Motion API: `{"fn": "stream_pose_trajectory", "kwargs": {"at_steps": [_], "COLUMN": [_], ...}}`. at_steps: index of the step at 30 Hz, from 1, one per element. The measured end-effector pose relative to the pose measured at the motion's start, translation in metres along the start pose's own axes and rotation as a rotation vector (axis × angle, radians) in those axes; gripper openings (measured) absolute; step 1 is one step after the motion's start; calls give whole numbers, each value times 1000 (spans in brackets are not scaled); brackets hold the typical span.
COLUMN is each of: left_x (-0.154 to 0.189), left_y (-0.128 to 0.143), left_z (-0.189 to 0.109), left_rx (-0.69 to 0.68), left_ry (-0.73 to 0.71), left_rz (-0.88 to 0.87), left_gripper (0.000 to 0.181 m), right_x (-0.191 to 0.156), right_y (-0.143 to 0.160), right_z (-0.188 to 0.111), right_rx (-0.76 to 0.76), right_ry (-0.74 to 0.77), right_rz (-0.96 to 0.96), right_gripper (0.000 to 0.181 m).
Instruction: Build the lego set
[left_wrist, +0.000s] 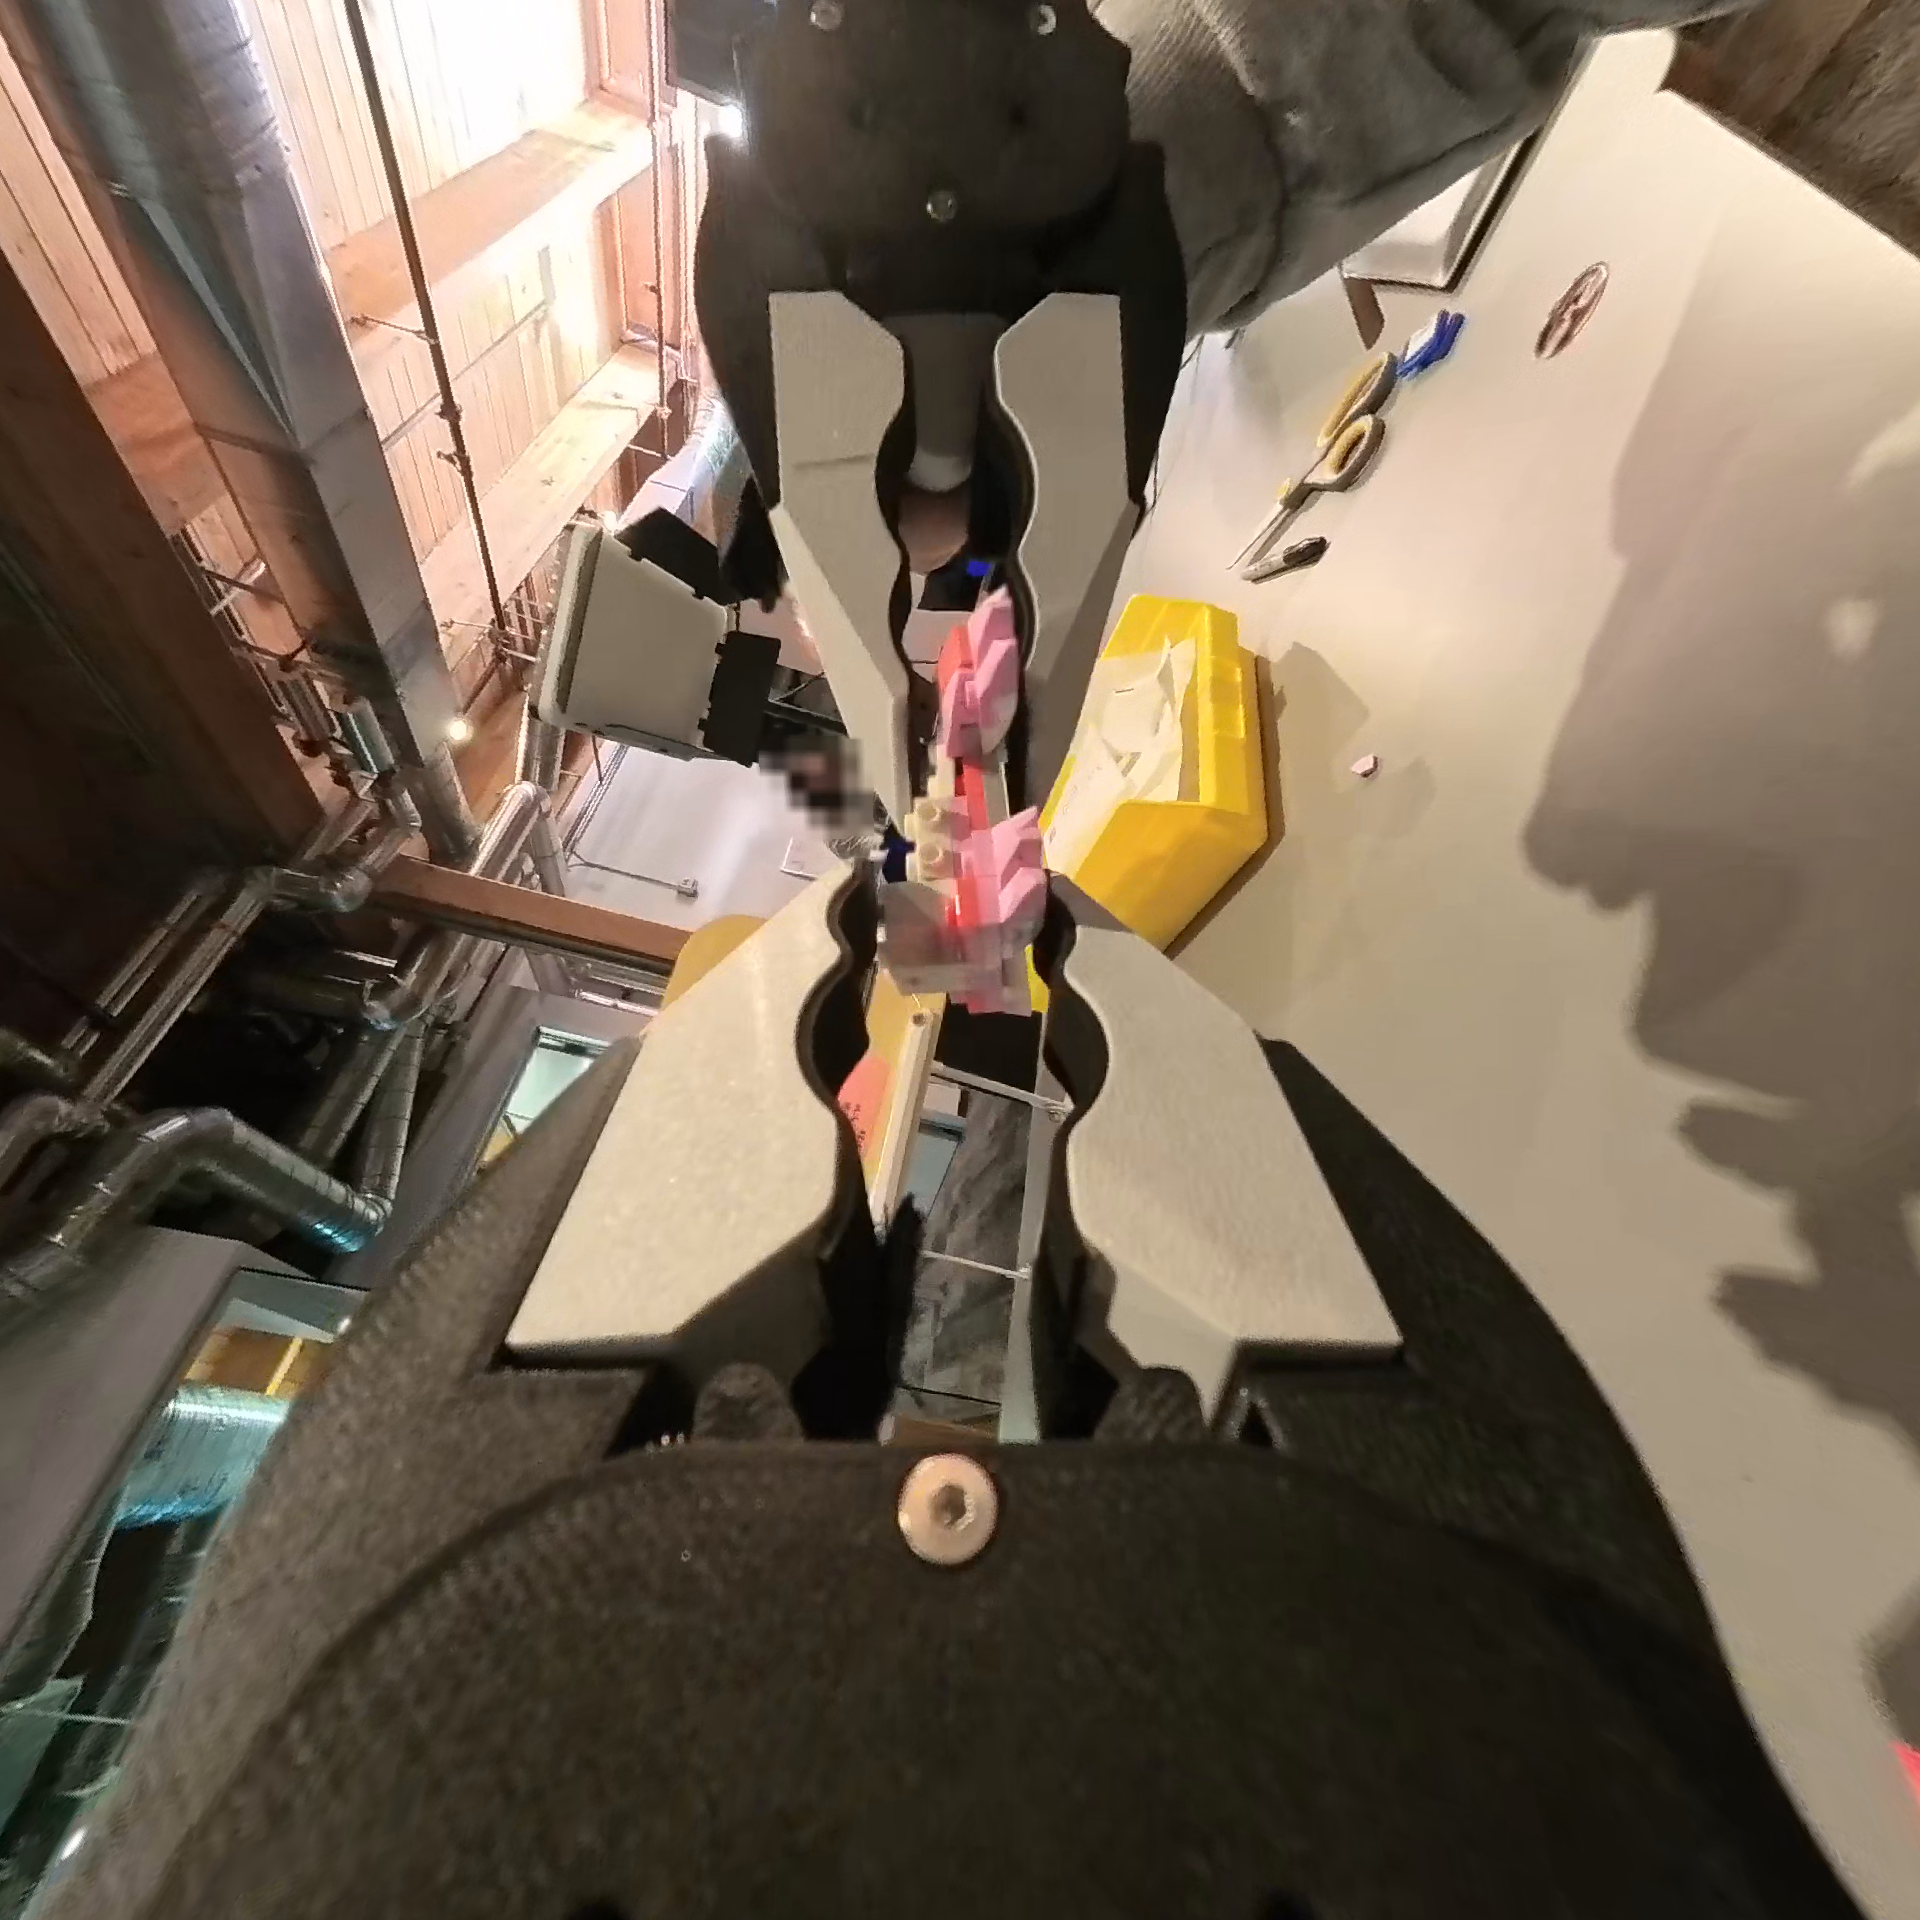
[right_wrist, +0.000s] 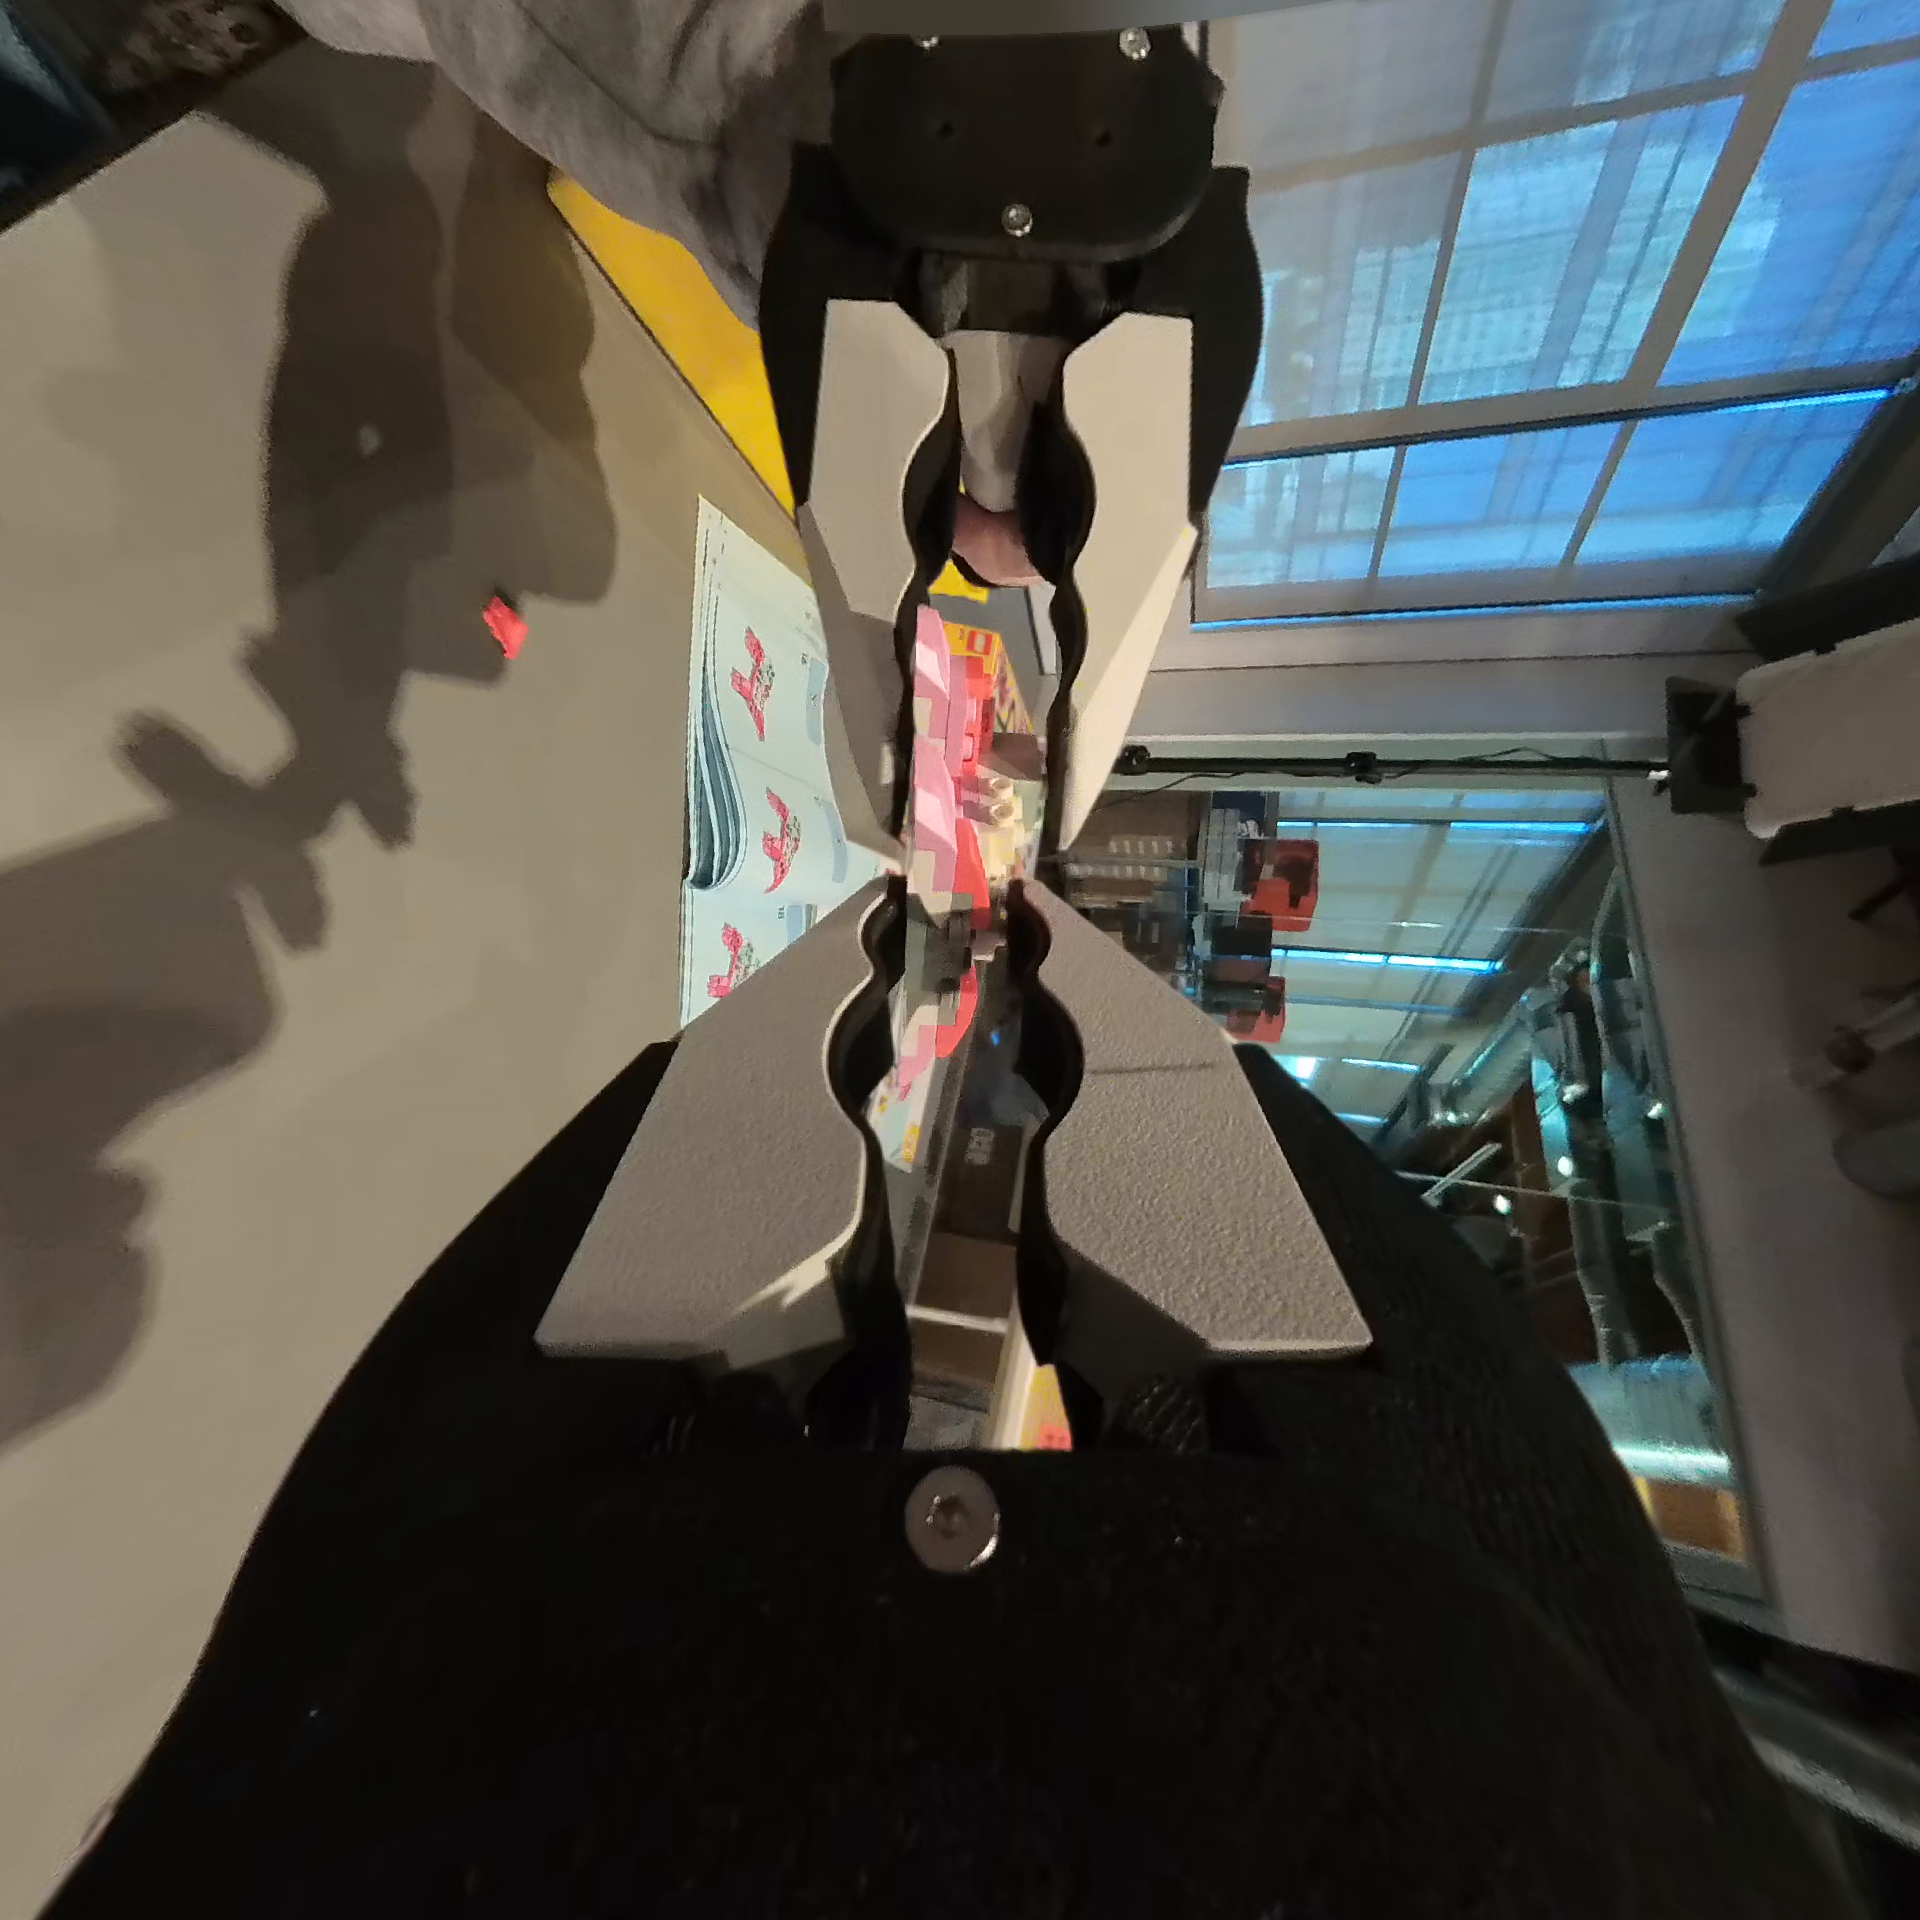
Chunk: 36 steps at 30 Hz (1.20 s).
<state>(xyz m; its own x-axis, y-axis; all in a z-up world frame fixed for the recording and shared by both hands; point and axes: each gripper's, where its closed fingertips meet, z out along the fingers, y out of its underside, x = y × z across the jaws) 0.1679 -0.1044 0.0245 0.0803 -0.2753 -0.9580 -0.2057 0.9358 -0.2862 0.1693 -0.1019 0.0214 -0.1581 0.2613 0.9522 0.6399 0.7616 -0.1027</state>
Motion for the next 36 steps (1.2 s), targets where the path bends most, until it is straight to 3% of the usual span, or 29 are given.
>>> {"fn": "stream_pose_trajectory", "kwargs": {"at_steps": [13, 18, 25, 30, 36], "left_x": [3, -5, -13, -14, -13], "left_y": [-8, -7, -13, -15, -16], "left_z": [1, -1, -5, -8, -7], "left_rx": [-3, 6, 36, 44, 33], "left_ry": [38, -2, -19, -19, -13], "left_rz": [6, -12, -10, 6, 54], "left_gripper": [29, 29, 29, 29, 29], "right_x": [-3, 4, 11, 14, 11], "right_y": [-3, -5, -14, -24, -25], "right_z": [-7, -5, -10, -16, -17], "right_rx": [-42, -29, 28, 96, 84], "right_ry": [-72, -53, -22, -28, -81], "right_rz": [-132, 56, 98, 98, 108], "right_gripper": [16, 18, 31, 14, 14]}}
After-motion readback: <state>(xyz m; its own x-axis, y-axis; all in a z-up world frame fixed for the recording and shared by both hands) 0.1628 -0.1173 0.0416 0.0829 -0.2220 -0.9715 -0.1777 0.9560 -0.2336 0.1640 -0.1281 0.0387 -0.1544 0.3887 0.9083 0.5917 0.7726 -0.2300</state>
